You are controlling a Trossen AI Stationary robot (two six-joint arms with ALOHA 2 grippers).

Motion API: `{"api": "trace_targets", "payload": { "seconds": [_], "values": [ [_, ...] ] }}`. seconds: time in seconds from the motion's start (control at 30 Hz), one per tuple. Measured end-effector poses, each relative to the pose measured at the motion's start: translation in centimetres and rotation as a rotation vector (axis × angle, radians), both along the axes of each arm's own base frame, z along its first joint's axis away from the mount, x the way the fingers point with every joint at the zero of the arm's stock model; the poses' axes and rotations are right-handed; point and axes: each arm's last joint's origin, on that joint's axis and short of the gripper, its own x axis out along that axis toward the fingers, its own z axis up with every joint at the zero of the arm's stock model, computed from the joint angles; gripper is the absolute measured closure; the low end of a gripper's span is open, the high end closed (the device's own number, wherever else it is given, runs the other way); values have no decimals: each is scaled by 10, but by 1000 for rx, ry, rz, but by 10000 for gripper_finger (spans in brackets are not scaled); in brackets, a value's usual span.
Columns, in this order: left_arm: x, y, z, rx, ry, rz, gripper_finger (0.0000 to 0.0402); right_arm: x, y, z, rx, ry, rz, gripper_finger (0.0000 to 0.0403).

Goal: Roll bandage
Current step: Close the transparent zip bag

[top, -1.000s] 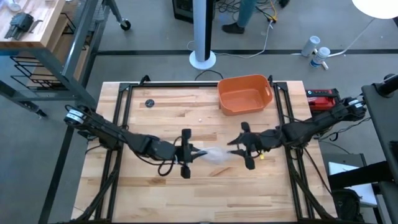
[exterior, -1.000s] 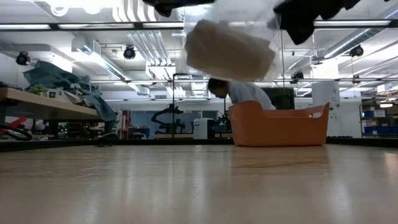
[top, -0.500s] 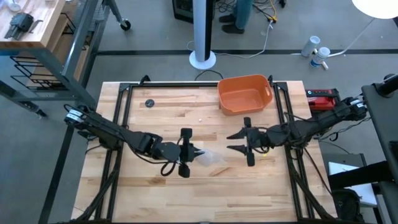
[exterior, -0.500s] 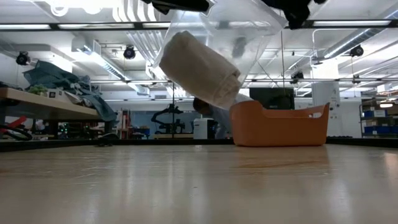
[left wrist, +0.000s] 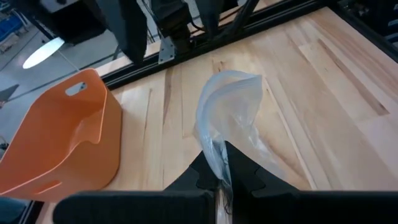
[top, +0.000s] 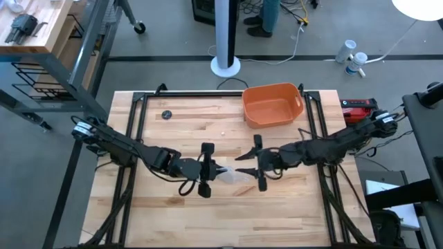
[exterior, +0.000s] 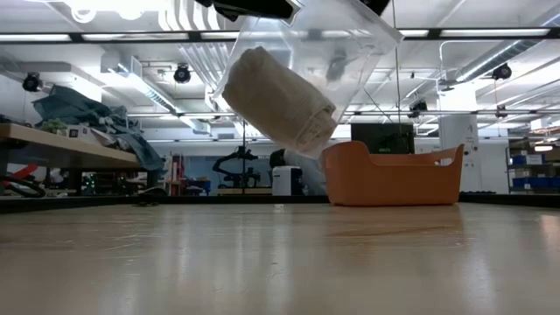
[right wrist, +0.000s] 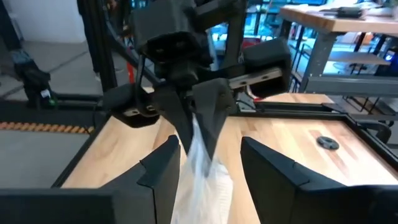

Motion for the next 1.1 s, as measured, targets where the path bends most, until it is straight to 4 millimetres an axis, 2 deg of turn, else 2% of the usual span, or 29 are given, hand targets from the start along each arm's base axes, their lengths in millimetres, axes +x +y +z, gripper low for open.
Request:
{"api": "trace_targets", "payload": {
  "seconds": [0.17, 0.37, 0.73, 0.93, 1.1],
  "values": [
    [1, 0, 1, 17, -10, -10, 401, 21, 6, 2, -43, 71, 3, 253],
    [1, 0, 1, 19, -15, -12, 401, 40, 9, 1, -22, 97, 95, 262],
    [-2, -8, 2, 52, -18, -52, 401, 46, -1, -3, -9, 134, 77, 294],
    [-2, -8, 2, 52, -18, -51, 401, 46, 0, -2, -4, 126, 96, 333],
    [-2, -8, 2, 52, -18, -51, 401, 46, 0, -2, -5, 125, 140, 395]
  ]
}}
